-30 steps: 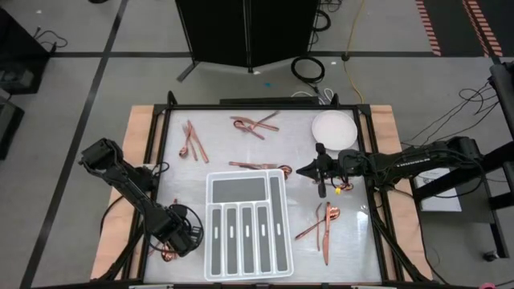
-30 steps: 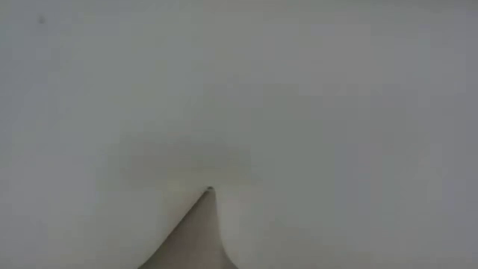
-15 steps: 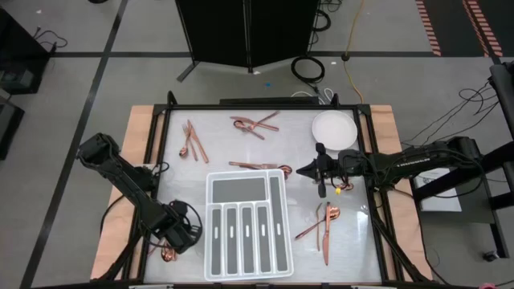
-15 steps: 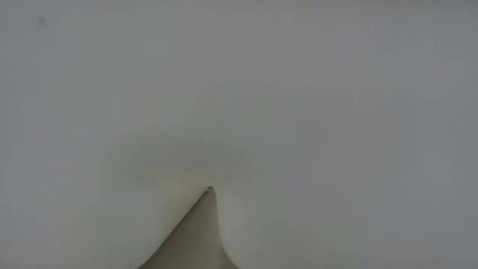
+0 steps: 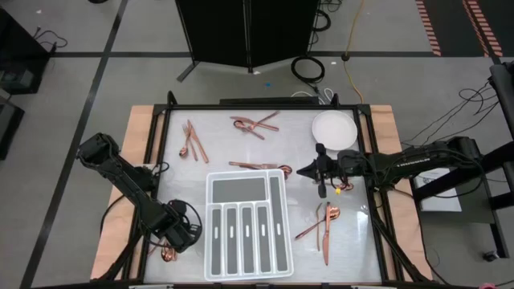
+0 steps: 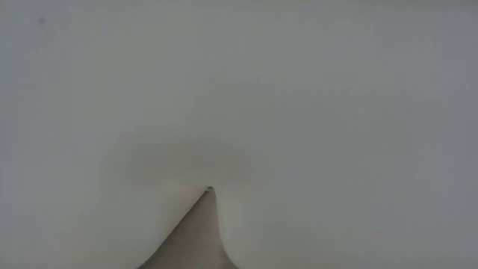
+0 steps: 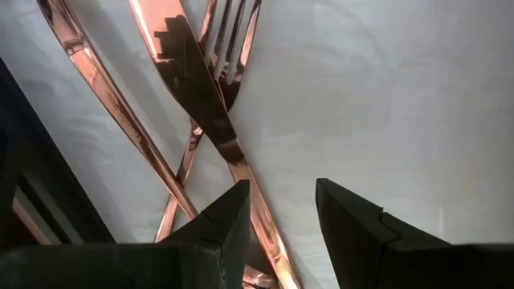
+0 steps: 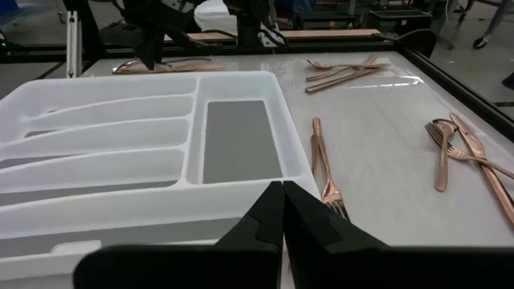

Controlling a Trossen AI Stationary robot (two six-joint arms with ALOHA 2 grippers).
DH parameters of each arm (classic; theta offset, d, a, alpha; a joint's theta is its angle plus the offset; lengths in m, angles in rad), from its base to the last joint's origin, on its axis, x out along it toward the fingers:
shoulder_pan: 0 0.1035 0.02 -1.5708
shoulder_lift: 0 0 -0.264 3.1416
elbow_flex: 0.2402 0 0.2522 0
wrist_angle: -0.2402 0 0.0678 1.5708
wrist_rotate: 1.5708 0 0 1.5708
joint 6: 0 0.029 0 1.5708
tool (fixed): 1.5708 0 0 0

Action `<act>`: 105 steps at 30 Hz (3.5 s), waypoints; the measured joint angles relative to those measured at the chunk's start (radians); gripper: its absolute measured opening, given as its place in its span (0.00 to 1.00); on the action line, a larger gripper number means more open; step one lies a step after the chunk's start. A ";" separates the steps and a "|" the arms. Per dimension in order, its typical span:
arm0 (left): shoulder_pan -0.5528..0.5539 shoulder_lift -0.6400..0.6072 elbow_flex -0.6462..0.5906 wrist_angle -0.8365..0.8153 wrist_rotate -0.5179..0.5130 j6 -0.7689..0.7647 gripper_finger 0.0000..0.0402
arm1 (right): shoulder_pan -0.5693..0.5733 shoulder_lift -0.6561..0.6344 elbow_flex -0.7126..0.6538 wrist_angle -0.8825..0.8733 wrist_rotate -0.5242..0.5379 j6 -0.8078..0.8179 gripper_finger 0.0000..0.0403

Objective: Sort silverware
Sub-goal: Put the knife into the silverware tray

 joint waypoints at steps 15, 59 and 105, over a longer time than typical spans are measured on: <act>0.000 0.000 -0.017 0.012 0.050 -0.027 0.36 | 0.000 0.000 0.000 -0.064 0.000 0.000 0.00; 0.009 0.001 -0.121 0.171 0.039 0.037 0.04 | 0.000 0.000 0.000 -0.100 0.000 0.028 0.00; 0.011 -0.037 -0.143 0.162 -0.107 0.089 0.19 | 0.000 0.000 0.000 -0.098 0.000 0.045 0.00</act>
